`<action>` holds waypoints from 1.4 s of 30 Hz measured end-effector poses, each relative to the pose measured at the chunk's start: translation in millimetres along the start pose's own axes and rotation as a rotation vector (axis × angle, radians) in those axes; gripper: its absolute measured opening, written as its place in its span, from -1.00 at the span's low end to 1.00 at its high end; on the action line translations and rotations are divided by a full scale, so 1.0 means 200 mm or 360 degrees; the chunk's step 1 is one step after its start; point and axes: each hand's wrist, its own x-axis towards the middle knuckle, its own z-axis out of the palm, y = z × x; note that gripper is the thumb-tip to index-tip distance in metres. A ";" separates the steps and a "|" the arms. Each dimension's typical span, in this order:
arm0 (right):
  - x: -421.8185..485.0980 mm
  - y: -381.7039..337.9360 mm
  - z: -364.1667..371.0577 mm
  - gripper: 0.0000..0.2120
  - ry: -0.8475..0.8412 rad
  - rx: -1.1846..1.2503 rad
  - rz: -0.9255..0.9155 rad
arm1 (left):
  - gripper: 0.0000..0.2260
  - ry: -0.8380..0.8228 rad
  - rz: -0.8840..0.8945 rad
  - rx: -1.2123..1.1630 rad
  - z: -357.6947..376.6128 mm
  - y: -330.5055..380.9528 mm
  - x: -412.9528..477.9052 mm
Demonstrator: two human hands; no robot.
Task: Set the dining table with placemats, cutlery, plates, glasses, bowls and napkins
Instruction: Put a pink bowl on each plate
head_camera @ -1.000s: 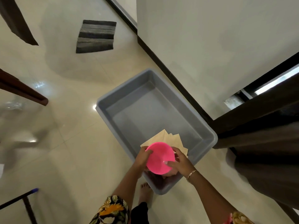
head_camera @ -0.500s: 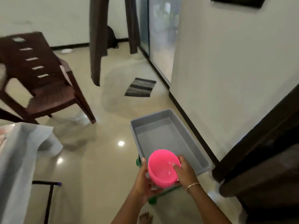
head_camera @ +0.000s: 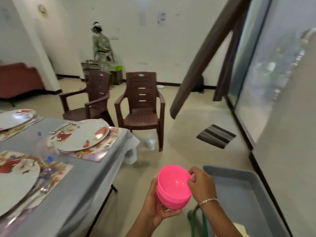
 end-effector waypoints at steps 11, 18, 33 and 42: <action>0.78 -0.81 0.44 -0.88 -0.0201 0.0331 -0.0279 | -0.46 0.0261 0.0422 -0.0210 -0.38 0.94 0.24; 1.20 -1.02 0.59 -0.92 -0.0403 0.0597 -0.0182 | -0.45 0.0319 0.0506 -0.0306 -0.56 1.26 0.50; 2.77 -0.93 0.76 -0.94 -0.0575 0.0719 -0.0042 | -0.41 0.0453 0.0699 -0.0628 -0.40 2.11 1.58; 3.57 -1.10 1.00 -0.85 -0.0699 0.0642 -0.0191 | -0.43 0.0623 0.0924 -0.0853 -0.37 2.60 1.97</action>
